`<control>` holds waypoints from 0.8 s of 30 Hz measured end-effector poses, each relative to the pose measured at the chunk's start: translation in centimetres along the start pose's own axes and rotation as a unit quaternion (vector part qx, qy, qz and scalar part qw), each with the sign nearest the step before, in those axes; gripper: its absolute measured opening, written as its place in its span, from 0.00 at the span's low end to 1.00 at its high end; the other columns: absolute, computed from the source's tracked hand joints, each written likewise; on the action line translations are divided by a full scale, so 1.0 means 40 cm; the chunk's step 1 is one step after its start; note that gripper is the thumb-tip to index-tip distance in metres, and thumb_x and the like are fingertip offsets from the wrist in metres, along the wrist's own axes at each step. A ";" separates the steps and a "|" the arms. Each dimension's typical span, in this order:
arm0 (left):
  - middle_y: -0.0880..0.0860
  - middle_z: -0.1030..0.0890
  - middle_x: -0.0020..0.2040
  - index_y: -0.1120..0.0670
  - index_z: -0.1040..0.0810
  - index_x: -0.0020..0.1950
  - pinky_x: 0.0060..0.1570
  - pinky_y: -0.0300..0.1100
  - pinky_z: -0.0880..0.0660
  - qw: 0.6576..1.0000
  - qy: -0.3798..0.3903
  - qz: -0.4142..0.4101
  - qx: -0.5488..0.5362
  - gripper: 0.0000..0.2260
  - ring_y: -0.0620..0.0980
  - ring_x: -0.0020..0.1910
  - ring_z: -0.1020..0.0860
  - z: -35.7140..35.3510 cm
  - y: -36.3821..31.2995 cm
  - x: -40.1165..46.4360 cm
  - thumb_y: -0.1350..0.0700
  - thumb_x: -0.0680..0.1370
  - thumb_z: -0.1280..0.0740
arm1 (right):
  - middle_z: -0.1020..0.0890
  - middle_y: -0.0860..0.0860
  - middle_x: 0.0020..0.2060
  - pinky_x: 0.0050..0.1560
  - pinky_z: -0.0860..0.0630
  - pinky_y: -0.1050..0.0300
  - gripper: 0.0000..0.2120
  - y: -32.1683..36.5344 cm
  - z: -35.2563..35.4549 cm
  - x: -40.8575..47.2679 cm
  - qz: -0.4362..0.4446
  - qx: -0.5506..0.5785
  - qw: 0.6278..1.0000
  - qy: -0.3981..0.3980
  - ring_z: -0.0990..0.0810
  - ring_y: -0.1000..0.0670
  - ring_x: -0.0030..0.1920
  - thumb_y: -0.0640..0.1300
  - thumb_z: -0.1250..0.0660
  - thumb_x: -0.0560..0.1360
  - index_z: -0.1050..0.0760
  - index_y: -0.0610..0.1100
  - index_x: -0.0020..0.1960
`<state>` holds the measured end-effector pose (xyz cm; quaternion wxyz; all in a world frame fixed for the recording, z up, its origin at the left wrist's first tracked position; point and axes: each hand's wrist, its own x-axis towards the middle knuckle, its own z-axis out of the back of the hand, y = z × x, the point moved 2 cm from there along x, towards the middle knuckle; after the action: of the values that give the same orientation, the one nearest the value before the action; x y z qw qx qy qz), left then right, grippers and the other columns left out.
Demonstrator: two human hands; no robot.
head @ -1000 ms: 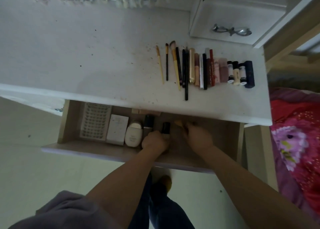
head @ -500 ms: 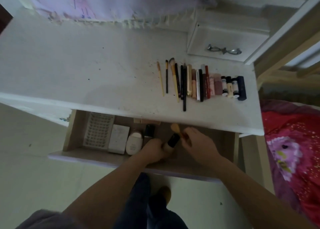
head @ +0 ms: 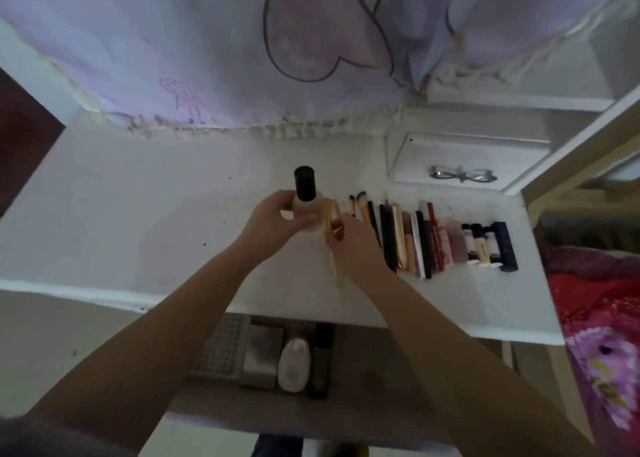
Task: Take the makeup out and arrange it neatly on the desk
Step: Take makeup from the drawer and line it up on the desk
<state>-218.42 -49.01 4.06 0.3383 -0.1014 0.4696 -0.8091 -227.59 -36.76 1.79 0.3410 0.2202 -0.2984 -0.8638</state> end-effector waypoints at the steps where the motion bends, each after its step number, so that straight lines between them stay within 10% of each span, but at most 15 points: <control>1: 0.50 0.21 0.55 0.55 0.25 0.62 0.51 0.39 0.31 1.000 -0.003 -0.010 0.002 0.19 0.47 0.52 0.25 0.000 -0.003 0.057 0.53 0.73 0.28 | 0.21 0.49 0.44 0.42 0.28 0.57 0.10 0.010 -0.020 0.026 -0.010 -0.021 1.000 -0.001 0.23 0.50 0.43 0.46 0.42 0.80 0.28 0.41 0.56; 12: 0.53 0.20 0.47 0.56 0.22 0.51 0.48 0.49 0.26 0.990 0.117 -0.044 -0.061 0.10 0.52 0.46 0.22 -0.165 -0.074 0.397 0.53 0.73 0.30 | 0.36 0.45 0.72 0.45 0.23 0.51 0.25 -0.011 -0.042 0.090 -0.066 -0.210 0.975 -0.009 0.22 0.43 0.56 0.53 0.48 0.81 0.46 0.43 0.74; 19: 0.53 0.29 0.38 0.61 0.29 0.44 0.42 0.45 0.35 0.978 0.185 -0.062 -0.071 0.19 0.48 0.38 0.31 -0.200 -0.059 0.398 0.43 0.72 0.35 | 0.17 0.47 0.42 0.24 0.27 0.57 0.24 -0.027 0.012 0.047 -0.006 -0.147 0.968 -0.202 0.21 0.48 0.28 0.57 0.49 0.78 0.26 0.42 0.61; 22: 0.51 0.26 0.52 0.56 0.32 0.67 0.48 0.40 0.29 0.993 0.106 -0.055 -0.018 0.21 0.46 0.49 0.27 -0.147 -0.058 0.336 0.52 0.76 0.32 | 0.21 0.51 0.33 0.24 0.27 0.58 0.17 -0.022 0.042 -0.054 0.137 -0.074 0.970 -0.187 0.26 0.53 0.25 0.50 0.47 0.78 0.24 0.43 0.54; 24: 0.49 0.25 0.48 0.53 0.31 0.65 0.44 0.37 0.27 0.996 0.032 -0.082 -0.006 0.16 0.45 0.45 0.25 -0.095 -0.052 0.221 0.58 0.78 0.36 | 0.20 0.51 0.35 0.24 0.30 0.61 0.12 -0.035 0.006 -0.160 0.256 -0.102 0.957 -0.096 0.27 0.54 0.26 0.47 0.44 0.77 0.24 0.44 0.51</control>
<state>-227.82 -51.38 2.39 0.2547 -0.1164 0.4754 -0.8340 -224.07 -31.24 2.16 0.5407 0.0167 -0.2869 -0.7906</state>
